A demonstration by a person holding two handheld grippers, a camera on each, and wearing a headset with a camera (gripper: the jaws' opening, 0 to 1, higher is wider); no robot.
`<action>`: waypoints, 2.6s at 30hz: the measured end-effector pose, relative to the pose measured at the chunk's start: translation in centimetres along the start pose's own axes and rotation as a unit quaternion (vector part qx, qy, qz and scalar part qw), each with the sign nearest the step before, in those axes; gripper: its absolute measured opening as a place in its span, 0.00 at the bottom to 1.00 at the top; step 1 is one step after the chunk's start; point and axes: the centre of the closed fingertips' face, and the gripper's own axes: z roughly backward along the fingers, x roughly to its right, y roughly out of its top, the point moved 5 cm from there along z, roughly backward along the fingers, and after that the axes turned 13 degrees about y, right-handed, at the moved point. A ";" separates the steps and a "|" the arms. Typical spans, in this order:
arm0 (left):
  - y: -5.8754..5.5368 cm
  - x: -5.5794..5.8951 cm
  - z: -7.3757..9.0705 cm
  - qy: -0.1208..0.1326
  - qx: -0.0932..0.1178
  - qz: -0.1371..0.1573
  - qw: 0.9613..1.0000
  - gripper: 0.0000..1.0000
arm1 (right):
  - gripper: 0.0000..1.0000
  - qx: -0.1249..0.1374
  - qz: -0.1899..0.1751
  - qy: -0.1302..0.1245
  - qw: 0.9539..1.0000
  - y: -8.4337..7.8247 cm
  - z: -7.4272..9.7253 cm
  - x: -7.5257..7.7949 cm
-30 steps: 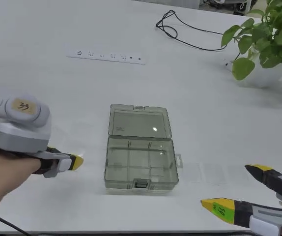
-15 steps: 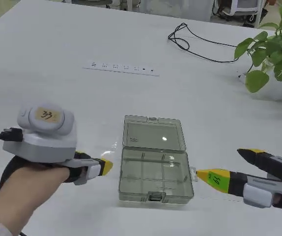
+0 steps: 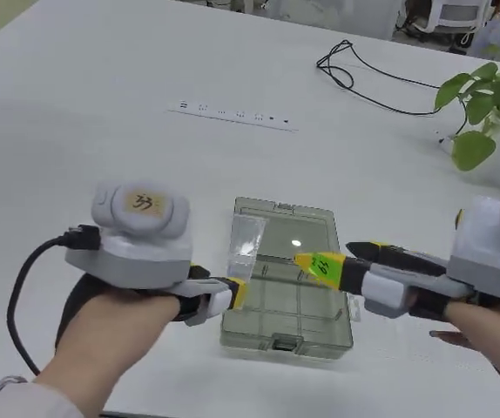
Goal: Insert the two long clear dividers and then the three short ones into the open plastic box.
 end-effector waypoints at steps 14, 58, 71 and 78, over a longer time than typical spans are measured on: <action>0.4 2.0 0.1 -0.013 0.016 -0.001 1.000 0.30 | 0.22 0.015 -0.140 0.022 0.990 -0.6 -2.9 0.5; 0.1 4.1 -0.1 -0.055 0.024 0.010 0.998 0.31 | 0.01 -0.041 -0.190 0.021 0.981 -1.4 -2.6 0.5; 1.0 3.8 -0.9 -0.109 0.076 -0.096 0.986 0.63 | 0.01 -0.040 -0.192 -0.027 0.980 0.1 -0.9 2.2; 0.9 2.3 -1.0 -0.109 0.098 -0.160 0.976 0.85 | 0.01 -0.052 -0.201 -0.057 0.977 0.4 0.4 3.3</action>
